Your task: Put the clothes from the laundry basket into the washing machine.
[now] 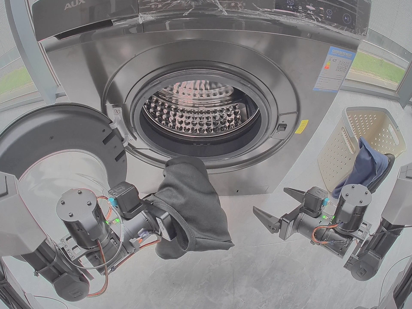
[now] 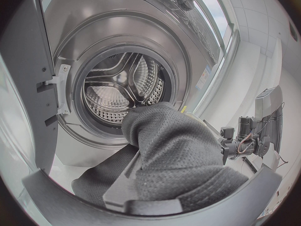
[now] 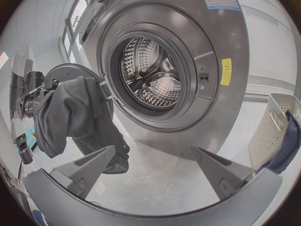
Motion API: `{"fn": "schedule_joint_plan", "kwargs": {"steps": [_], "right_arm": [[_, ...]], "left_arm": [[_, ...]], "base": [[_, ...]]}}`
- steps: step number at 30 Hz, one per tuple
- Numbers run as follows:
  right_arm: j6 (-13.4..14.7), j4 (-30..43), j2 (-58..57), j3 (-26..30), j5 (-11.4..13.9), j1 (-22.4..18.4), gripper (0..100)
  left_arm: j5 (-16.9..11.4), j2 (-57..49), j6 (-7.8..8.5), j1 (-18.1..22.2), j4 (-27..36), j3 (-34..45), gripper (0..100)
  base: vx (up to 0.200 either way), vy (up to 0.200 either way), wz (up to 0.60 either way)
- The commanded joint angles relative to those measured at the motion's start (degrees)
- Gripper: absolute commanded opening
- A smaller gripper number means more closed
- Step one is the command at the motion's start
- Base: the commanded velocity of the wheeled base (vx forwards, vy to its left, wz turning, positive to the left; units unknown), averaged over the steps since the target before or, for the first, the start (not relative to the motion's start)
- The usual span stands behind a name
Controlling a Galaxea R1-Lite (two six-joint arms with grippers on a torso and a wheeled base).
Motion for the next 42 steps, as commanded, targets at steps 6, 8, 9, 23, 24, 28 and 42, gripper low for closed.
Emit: {"fn": "schedule_joint_plan", "kwargs": {"steps": [6,8,9,23,24,28,42], "right_arm": [[0.1,0.0,0.5,0.1,0.0,0.1,100],[0.1,0.0,0.5,0.1,0.0,0.1,100],[0.1,0.0,0.5,0.2,0.0,0.1,100],[0.1,0.0,0.4,0.4,0.0,0.2,100],[0.1,0.0,0.4,0.4,0.0,0.2,100],[0.1,0.0,0.4,0.4,0.0,0.2,100],[0.1,0.0,0.4,0.4,-0.1,0.7,100]], "left_arm": [[0.1,-0.3,0.18,-1.0,-0.1,0.8,0],[0.2,-0.4,0.18,-1.0,-0.1,0.7,0],[0.2,-0.3,0.27,-1.0,0.0,0.7,0],[0.2,0.3,0.18,-1.0,-0.1,1.3,0],[0.1,0.3,0.18,-1.1,-0.1,1.4,0],[0.1,0.3,0.18,-1.0,-0.1,1.5,0],[0.2,1.1,0.8,-1.1,-0.1,1.4,0]], "base": [[0.0,0.0,0.0],[0.0,0.0,0.0],[0.0,0.0,0.0],[0.129,0.0,0.0],[0.0,0.0,0.0],[0.0,0.0,0.0],[0.157,0.0,0.0]]}}
